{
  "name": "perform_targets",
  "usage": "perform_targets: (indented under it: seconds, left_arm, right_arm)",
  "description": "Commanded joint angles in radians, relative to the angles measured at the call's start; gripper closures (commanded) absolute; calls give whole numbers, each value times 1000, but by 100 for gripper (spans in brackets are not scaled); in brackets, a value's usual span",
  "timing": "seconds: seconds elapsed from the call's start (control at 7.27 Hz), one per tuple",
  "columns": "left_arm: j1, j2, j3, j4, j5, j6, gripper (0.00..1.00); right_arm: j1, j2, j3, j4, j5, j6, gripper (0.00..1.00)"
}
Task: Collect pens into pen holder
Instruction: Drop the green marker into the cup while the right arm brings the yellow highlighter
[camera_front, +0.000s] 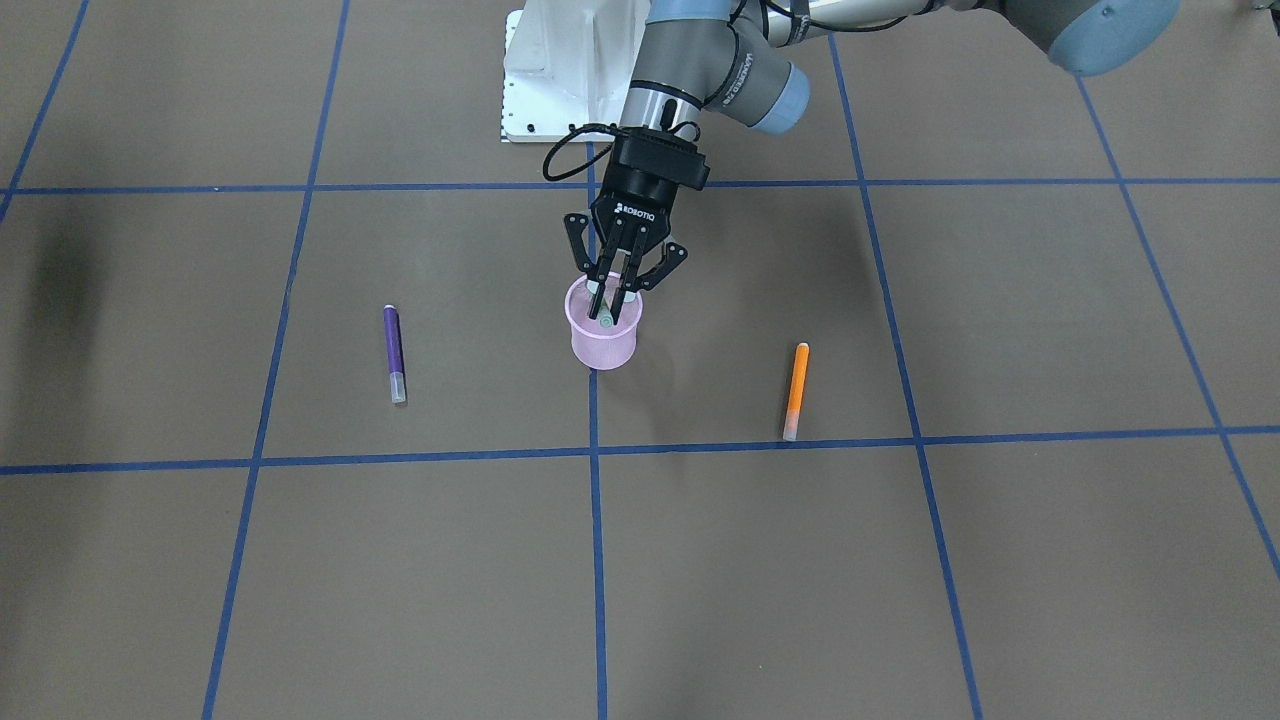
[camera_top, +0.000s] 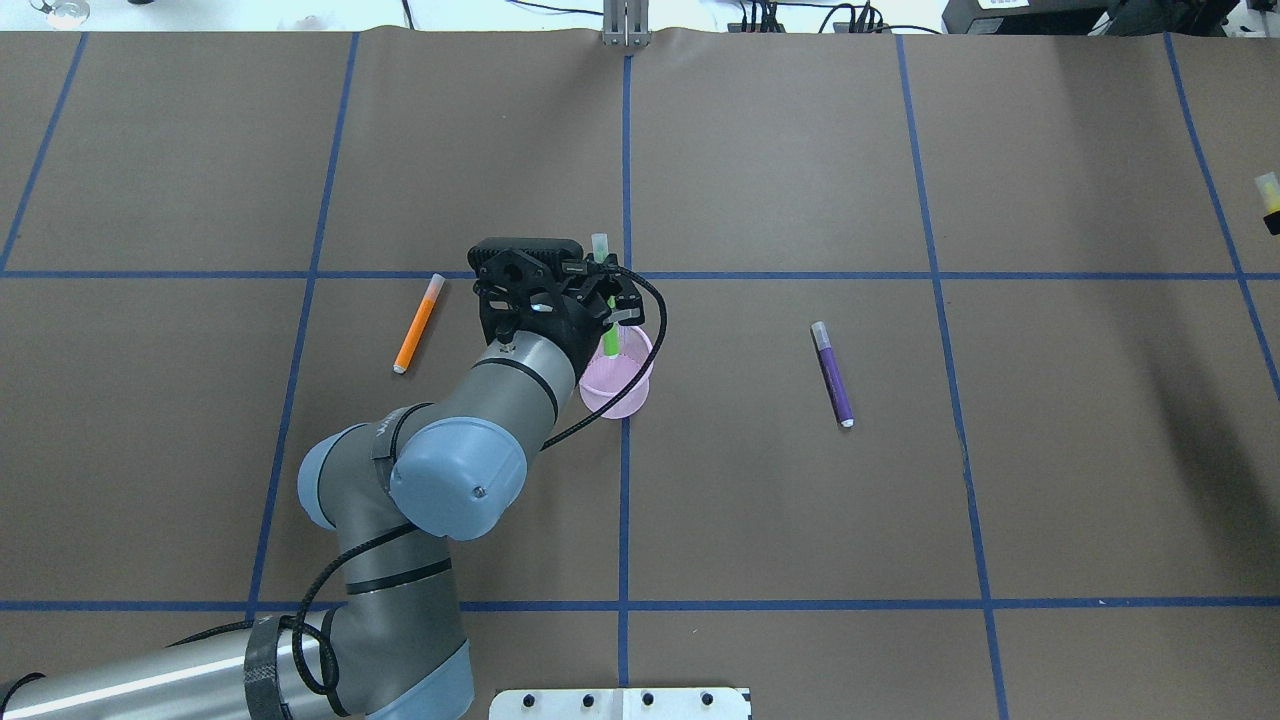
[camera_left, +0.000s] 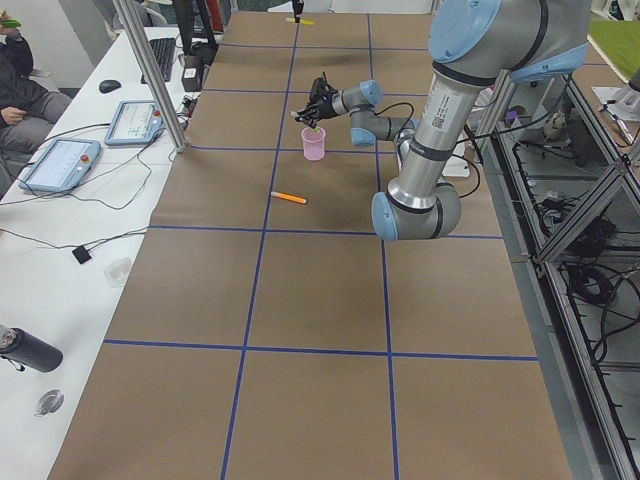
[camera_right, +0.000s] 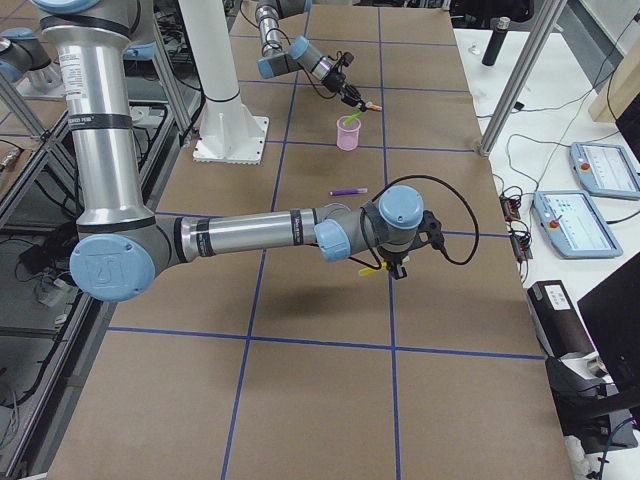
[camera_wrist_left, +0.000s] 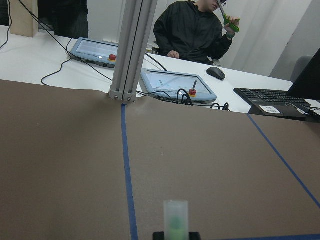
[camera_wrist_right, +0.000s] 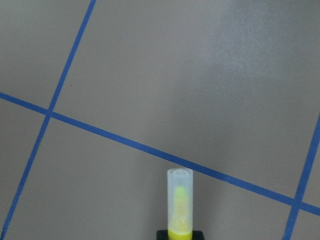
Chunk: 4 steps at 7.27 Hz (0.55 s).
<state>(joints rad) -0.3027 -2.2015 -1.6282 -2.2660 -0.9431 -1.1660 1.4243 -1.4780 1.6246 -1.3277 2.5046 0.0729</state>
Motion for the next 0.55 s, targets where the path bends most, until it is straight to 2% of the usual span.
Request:
perform_targets:
  seconds: [0.0,0.14,0.41]
  left_arm:
    - [14,3,24,-6,1,-1,100]
    - [19,2,28,-6,1,-1,100]
    - [19,-1,25,-3,1,3,24]
  right_arm:
    - [-7,1,41,1,-1,7,100]
    - [-8,1,60,1,-1,13,100]
    - [-18,13,101,13,-4,60,100]
